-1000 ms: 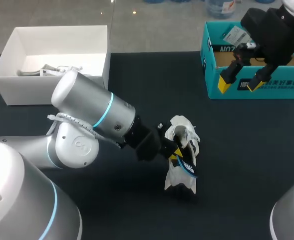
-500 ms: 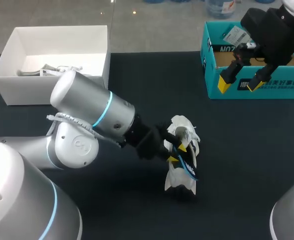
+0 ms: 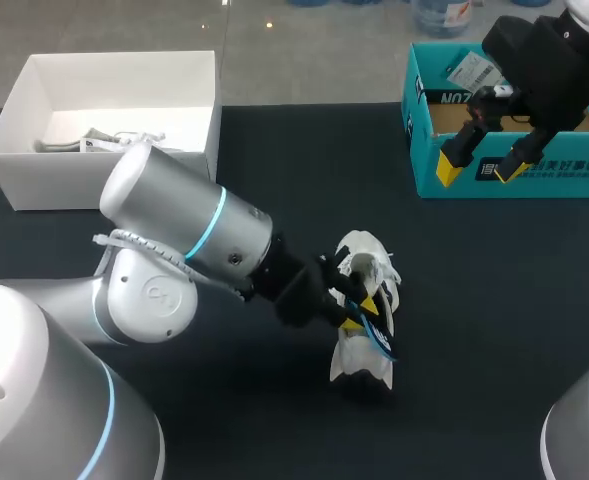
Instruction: Take the shoe out of the shoebox, open the shoe tongue, remove and reinsert the insole, then place the shoe into the shoebox
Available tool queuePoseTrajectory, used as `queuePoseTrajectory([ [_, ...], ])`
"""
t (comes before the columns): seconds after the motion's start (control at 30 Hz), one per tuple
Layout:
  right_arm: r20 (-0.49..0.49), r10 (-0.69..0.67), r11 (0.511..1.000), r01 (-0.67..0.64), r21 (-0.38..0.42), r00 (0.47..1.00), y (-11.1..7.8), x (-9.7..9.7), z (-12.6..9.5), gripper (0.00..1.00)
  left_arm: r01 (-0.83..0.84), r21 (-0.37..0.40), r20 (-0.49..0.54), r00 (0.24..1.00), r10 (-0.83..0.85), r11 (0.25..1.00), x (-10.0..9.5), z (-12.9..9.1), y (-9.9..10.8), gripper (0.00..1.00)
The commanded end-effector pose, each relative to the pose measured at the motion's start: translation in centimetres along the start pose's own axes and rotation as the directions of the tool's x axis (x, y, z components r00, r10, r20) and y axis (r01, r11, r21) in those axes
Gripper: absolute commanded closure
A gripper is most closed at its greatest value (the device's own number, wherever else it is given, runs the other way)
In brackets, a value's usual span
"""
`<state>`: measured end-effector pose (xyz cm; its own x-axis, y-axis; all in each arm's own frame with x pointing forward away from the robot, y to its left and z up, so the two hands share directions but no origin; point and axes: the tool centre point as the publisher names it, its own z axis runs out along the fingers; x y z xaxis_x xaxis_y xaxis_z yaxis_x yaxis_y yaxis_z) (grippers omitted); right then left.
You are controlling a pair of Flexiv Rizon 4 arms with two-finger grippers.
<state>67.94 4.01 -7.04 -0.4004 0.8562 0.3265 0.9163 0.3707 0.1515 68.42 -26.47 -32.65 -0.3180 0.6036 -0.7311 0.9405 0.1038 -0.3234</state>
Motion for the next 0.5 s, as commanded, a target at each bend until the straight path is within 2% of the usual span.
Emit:
queuePoseTrajectory([
  [0.03, 0.0, 0.001, 1.0, -0.001, 0.005, 1.0, 0.3, 0.0, 0.1, 0.0, -0.014, 0.012, -0.015, 1.0, 0.014, 1.0, 0.2, 0.5, 0.6, 1.0],
  [0.5, 0.0, 0.001, 1.0, -0.001, 0.005, 1.0, 0.3, 0.0, 0.1, 0.0, -0.077, -0.035, -0.053, 0.996, 0.075, 0.996, 1.0, 1.0, 4.2, 1.0],
])
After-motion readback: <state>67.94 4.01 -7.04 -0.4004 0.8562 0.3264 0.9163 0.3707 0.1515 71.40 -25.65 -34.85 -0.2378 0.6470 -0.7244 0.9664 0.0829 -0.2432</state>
